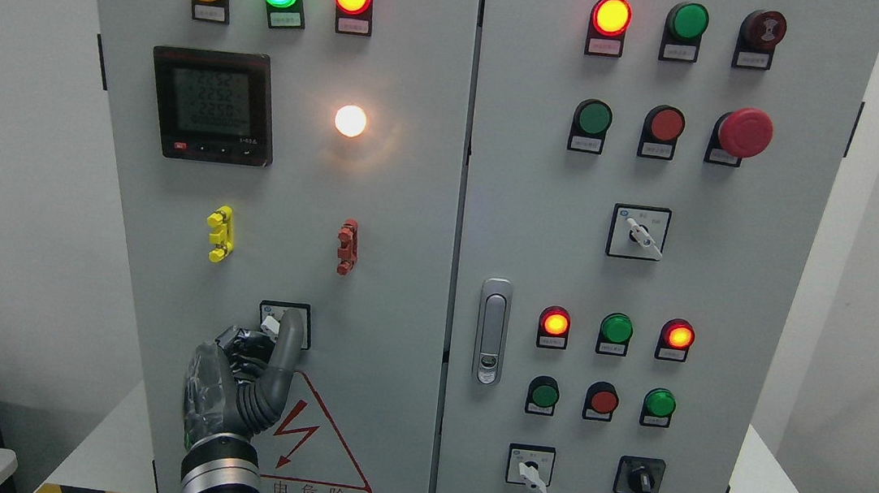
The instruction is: Turn on light switch 1
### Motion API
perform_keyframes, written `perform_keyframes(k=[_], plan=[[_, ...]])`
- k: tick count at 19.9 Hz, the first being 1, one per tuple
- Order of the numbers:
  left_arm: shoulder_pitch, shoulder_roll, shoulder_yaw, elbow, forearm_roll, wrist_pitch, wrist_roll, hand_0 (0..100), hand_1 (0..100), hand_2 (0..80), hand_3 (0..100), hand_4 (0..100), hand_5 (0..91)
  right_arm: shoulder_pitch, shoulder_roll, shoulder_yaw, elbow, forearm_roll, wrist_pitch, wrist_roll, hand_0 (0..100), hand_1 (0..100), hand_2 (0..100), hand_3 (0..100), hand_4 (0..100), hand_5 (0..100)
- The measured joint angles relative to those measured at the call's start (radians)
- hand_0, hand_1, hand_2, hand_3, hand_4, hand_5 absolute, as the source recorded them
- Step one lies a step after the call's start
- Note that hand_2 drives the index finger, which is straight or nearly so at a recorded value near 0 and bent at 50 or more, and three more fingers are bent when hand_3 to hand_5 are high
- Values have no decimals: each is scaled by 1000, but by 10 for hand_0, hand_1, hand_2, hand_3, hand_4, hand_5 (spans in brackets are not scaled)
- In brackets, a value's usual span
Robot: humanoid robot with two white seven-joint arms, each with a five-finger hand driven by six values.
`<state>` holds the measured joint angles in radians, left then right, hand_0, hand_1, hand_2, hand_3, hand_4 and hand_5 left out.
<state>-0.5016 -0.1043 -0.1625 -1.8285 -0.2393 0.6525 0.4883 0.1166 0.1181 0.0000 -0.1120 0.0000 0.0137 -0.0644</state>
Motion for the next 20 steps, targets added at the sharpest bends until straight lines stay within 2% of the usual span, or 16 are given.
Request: perform_keyframes(k=[20], plan=[[0,0,0,0,0,0,0,56,301,600,741,775,628,0,0,0,0,0,0,0,120,389,0,0,0,0]])
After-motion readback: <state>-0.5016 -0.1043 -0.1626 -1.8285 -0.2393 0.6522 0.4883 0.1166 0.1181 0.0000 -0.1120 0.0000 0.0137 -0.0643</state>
